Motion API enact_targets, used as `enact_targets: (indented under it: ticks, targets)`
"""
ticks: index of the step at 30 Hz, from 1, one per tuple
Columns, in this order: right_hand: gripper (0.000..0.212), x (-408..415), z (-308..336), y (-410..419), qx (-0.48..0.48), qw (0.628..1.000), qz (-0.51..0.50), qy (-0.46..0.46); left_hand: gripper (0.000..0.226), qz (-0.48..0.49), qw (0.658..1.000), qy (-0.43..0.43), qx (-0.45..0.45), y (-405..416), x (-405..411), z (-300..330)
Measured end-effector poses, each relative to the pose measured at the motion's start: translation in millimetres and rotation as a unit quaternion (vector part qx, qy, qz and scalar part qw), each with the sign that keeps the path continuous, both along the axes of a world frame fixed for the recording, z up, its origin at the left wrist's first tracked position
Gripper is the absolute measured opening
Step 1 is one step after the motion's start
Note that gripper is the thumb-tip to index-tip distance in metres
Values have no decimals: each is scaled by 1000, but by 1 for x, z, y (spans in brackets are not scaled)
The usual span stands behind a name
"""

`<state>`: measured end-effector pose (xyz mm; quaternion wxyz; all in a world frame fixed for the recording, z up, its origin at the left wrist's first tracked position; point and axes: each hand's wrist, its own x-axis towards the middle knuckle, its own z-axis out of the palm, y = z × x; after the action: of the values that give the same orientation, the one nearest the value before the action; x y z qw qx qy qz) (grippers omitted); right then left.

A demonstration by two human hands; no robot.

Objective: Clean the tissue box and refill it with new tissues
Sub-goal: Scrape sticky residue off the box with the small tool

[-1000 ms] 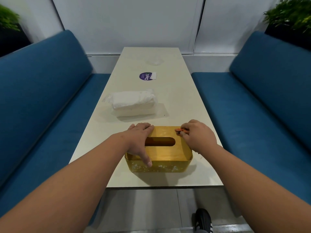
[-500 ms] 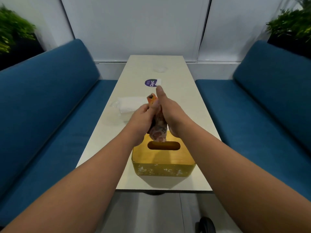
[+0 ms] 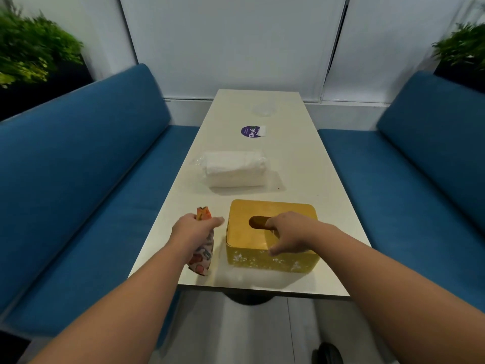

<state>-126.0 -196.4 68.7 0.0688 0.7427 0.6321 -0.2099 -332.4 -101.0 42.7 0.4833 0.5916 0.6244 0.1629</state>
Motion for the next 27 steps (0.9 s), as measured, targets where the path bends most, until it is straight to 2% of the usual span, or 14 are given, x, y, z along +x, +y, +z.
enact_targets:
  ticks: [2, 8, 17, 22, 24, 27]
  targets:
    - [61, -1, 0, 0, -1, 1000, 7, 4, 54, -15, 1000, 6, -5, -3, 3, -7]
    - [70, 4, -6, -2, 10, 999, -7, 38, 51, -35, 999, 6, -4, -5, 7, -13]
    - [72, 6, -7, -4, 29, 996, -23, 81, 45, -10, 999, -41, -24, -4, 9, -18]
    - [70, 10, 8, -4, 34, 997, -23, 73, 52, -25, 1000, 4, 2, 0, 11, -19]
    - [71, 16, 21, -3, 63, 995, -46, 67, 54, -35, 999, 36, 18, 1, 14, -17]
    - [69, 37, 37, -3, 120, 981, -146, 39, 52, -37, 997, 51, 35, 1, 20, -17]
